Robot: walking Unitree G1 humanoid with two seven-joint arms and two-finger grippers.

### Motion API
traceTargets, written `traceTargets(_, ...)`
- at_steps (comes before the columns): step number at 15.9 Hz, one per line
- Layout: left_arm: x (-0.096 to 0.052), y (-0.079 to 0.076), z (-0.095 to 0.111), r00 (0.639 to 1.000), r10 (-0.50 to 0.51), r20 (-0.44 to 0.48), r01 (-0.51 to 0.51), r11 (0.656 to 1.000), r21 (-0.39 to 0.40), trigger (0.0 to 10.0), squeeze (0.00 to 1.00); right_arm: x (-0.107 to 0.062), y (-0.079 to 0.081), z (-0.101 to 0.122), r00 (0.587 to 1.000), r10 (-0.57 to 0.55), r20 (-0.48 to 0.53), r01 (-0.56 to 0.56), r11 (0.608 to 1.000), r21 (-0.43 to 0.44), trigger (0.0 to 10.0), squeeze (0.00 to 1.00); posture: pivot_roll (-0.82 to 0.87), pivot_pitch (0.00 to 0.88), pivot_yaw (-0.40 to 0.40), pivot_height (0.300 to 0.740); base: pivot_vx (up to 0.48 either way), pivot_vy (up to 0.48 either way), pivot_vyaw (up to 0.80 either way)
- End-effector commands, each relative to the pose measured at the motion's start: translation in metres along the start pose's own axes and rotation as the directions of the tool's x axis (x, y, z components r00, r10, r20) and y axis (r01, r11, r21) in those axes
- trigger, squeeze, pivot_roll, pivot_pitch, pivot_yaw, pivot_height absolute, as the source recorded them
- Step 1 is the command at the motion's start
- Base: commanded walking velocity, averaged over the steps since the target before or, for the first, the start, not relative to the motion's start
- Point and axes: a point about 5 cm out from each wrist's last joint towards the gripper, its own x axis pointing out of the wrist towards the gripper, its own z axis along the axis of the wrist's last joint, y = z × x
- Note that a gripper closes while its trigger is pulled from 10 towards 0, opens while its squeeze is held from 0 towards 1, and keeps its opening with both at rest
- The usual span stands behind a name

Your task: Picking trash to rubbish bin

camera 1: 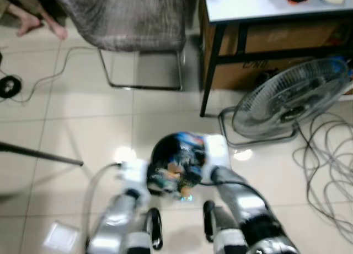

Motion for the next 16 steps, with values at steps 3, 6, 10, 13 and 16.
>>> traceTargets(3,-0.009,0.011,-0.018,0.997,0.036,-0.073,-0.036,0.999,0.002,10.0,0.00,0.001,0.010,-0.008,0.999,0.027,-0.037,-0.027,1.000,0.005,10.0,0.00,-0.04,0.385,0.055,0.740,0.000,0.000,0.00)
traceTargets(6,-0.010,0.010,-0.022,0.995,0.036,-0.088,-0.037,0.999,-0.004,10.0,0.00,0.000,0.009,-0.008,0.999,0.029,-0.042,-0.029,1.000,0.002,10.0,0.00,-0.05,0.386,0.051,0.740,0.000,0.000,0.00)
traceTargets(10,-0.014,0.004,-0.031,0.991,0.010,-0.130,-0.011,1.000,-0.009,10.0,0.00,0.002,0.014,-0.018,0.994,0.057,-0.093,-0.055,0.998,0.024,10.0,0.00,-0.04,0.397,0.057,0.740,0.000,0.000,0.00)
traceTargets(13,-0.031,0.015,-0.024,0.993,0.066,-0.097,-0.067,0.998,-0.002,10.0,0.00,0.004,0.007,-0.039,0.978,0.040,-0.205,-0.041,0.999,-0.001,10.0,0.00,0.01,0.418,0.076,0.740,0.000,0.000,0.00)
traceTargets(16,-0.051,0.018,-0.019,0.994,0.059,-0.094,-0.058,0.998,0.014,10.0,0.00,0.005,0.000,-0.052,0.959,0.026,-0.281,-0.034,0.999,-0.025,10.0,0.00,0.05,0.427,0.087,0.740,0.000,0.000,0.00)
